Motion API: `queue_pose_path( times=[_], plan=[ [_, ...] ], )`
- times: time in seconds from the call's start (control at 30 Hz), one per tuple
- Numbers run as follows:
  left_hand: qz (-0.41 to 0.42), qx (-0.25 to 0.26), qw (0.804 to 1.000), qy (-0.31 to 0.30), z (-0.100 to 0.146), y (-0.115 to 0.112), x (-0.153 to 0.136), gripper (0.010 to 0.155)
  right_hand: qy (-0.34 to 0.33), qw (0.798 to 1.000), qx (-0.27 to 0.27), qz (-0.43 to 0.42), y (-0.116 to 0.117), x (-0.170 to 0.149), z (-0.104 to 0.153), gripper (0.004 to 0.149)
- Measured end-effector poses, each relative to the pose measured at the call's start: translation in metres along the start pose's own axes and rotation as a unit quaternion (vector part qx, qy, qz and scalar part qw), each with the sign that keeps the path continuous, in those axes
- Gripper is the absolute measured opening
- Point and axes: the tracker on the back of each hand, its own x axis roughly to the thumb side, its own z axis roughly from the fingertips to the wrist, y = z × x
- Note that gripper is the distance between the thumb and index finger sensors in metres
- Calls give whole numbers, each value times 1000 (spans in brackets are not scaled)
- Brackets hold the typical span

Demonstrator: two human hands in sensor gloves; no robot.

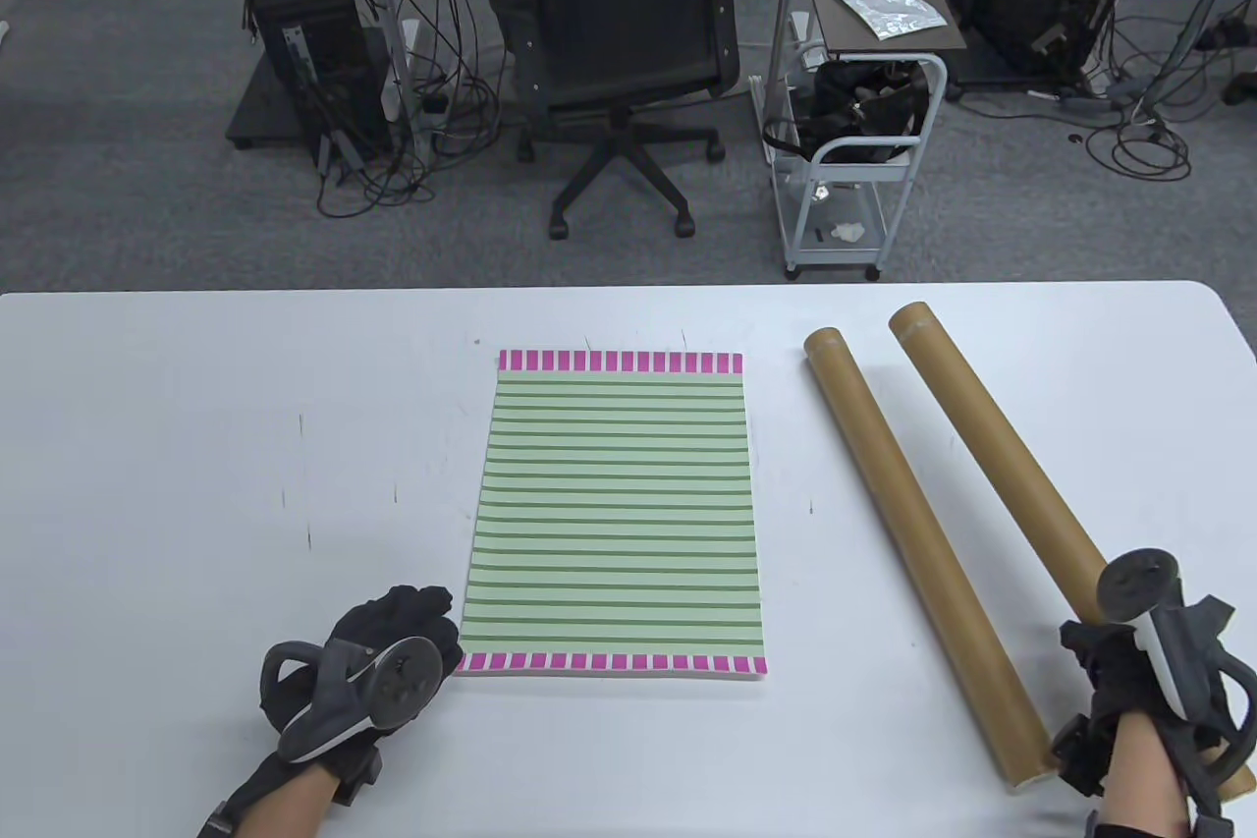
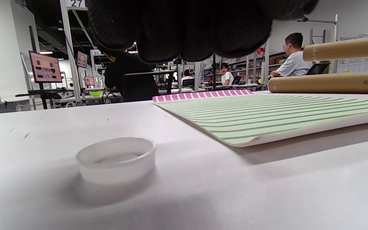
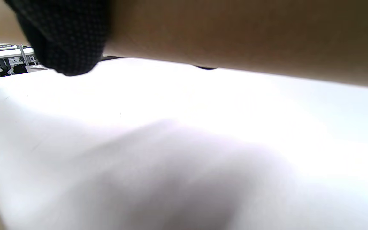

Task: Roll up mouse pads and store in mailing tubes

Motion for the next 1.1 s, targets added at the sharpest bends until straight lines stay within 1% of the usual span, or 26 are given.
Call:
queue_pose_path(
  times=[0.03, 0.1, 0.23, 0.53, 0.63, 0.7, 0.8, 0.9, 0.97, 1.0, 1.03, 1.1],
  plan=[
    [3, -2, 1000, 4, 0, -1, -2, 43, -3, 1000, 21, -17, 2, -3, -6, 79],
    [3, -8, 1000, 6, -1, -2, -3, 43, 2, 999, 46, -27, 6, -4, -13, 79],
    [-4, -15, 1000, 9, -3, -5, -5, 42, 1, 998, 54, -10, 13, -1, -24, 79],
    [-14, -15, 1000, 10, -3, -3, -6, 43, -34, 991, 124, -22, 39, 8, -44, 80],
    [-19, -15, 1000, 13, -3, -2, -8, 43, -36, 993, 107, -24, 39, 7, -47, 80],
    [-11, -14, 1000, 19, -4, -1, -10, 43, -43, 991, 123, -16, 40, 7, -49, 80],
    [-7, -17, 1000, 21, -4, -2, -11, 43, -48, 993, 110, 7, 40, 10, -51, 79],
    [-18, -20, 999, 23, -5, -3, -12, 43, -49, 992, 116, 10, 40, 10, -52, 79],
    [-17, -15, 999, 28, -4, -1, -13, 43, -46, 992, 115, 29, 39, 10, -48, 81],
    [-12, -12, 999, 29, -4, 0, -14, 43, -38, 992, 115, 41, 34, 9, -46, 82],
    [-8, -10, 999, 30, -4, 1, -14, 43, -34, 994, 99, 41, 27, 9, -44, 85],
    [-6, -10, 1000, 27, -3, 2, -13, 44, -35, 997, 54, 32, 8, 11, -36, 86]
  ],
)
